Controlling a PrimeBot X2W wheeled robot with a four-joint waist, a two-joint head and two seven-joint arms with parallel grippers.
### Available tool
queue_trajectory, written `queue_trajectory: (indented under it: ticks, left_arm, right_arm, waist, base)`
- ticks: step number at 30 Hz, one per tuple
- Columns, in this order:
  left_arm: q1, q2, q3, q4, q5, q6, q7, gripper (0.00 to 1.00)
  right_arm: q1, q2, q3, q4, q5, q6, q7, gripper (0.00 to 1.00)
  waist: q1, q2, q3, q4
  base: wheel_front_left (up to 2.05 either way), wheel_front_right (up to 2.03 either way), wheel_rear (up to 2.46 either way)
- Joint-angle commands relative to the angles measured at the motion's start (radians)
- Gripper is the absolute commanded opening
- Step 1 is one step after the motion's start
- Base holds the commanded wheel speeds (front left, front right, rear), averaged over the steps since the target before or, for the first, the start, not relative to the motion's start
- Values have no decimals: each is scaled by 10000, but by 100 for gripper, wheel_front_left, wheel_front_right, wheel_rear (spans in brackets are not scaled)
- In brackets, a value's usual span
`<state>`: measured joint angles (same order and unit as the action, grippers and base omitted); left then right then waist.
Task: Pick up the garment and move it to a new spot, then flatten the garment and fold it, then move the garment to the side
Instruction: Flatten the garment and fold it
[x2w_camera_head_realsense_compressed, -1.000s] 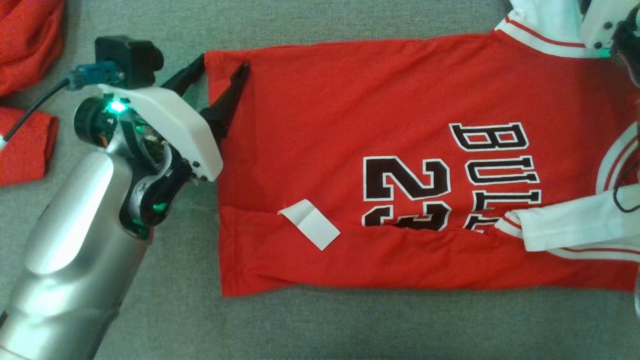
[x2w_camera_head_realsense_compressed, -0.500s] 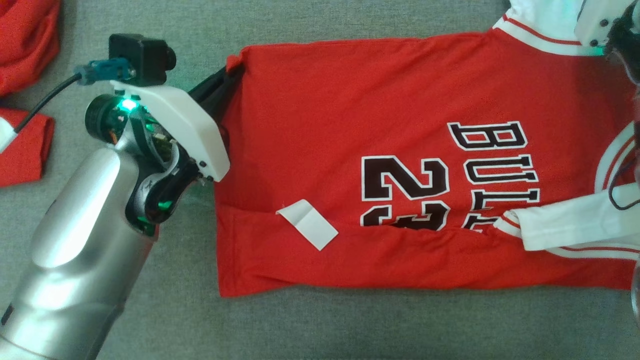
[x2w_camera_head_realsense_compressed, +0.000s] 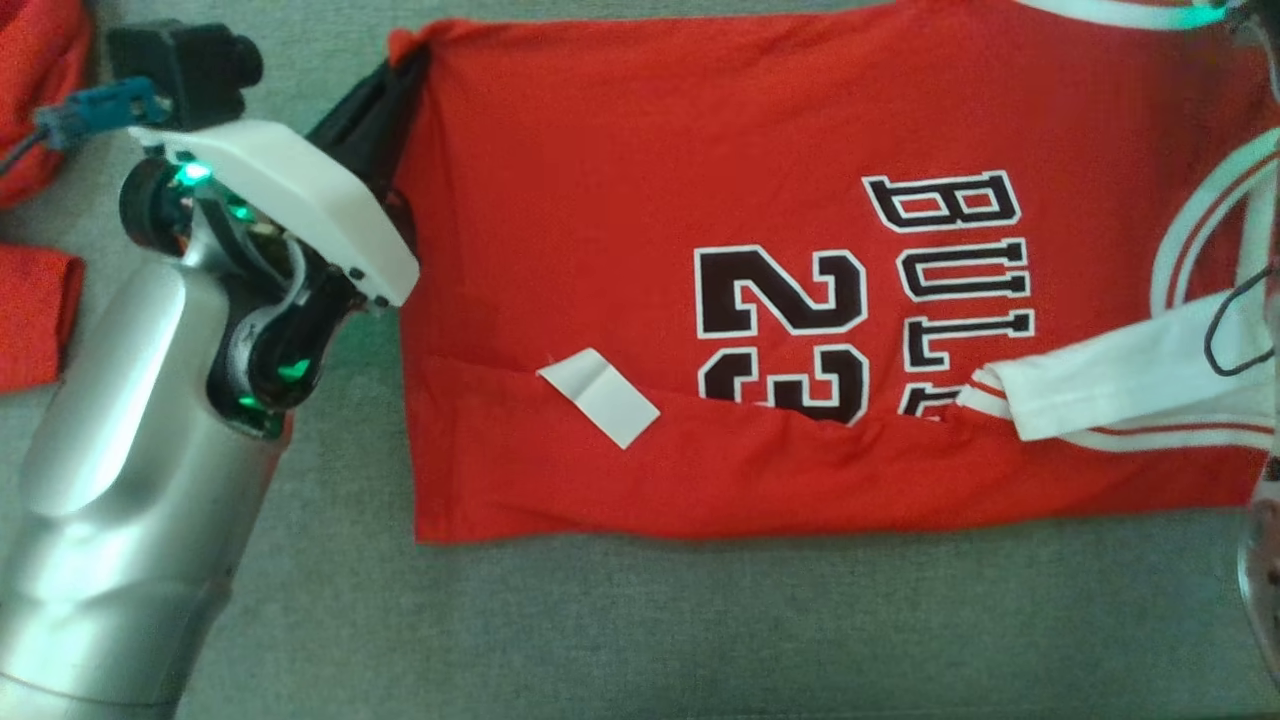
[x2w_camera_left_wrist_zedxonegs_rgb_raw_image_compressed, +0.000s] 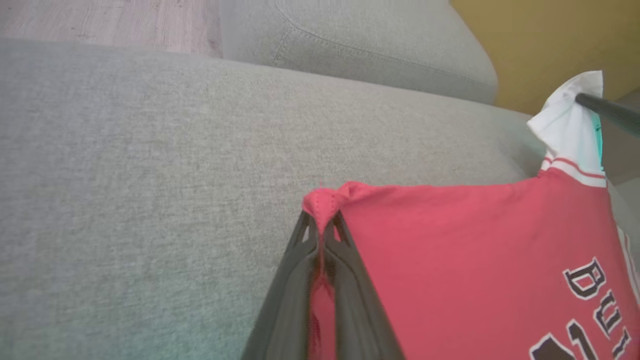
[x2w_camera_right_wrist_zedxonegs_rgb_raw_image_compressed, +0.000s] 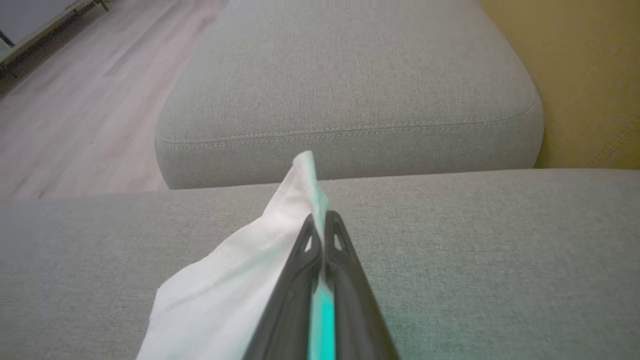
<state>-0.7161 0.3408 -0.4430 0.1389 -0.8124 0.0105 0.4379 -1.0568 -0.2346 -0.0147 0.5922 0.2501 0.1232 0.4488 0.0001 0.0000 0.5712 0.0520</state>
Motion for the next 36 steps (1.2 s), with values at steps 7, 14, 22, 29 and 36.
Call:
queue_trajectory:
  ticks: [7, 14, 22, 29, 36]
  left_arm:
    - [729, 612, 962, -1436, -495, 245, -327, 0]
    - [2773, 1079, 1552, -3206, -991, 592, -601, 0]
    - [4325, 1405, 2011, -4464, -1271, 895, -804, 0]
    - [5239, 1587, 2201, -5024, -1426, 1051, -841, 0]
    - [5384, 1735, 1840, -4953, -1331, 954, -549, 0]
  right_arm:
    - [1466, -361, 667, -2635, 1423, 75, 138, 0]
    - [4808, -681, 129, -5838, 2261, 75, 623, 0]
    - [7227, 67, -434, -7971, 2376, 75, 932, 0]
    - [8163, 539, -377, -8190, 2205, 75, 879, 0]
    - [8141, 396, -222, -7761, 1985, 75, 874, 0]
  waist:
    - [-1, 0, -207, -501]
    - [-1, 0, -648, -995]
    - [-1, 0, -833, -1360]
    - [-1, 0, -812, -1551]
    - [-1, 0, -786, -1547]
  base:
    - [0, 0, 0]
    - [0, 0, 0]
    - [0, 0, 0]
    - [0, 0, 0]
    - [0, 0, 0]
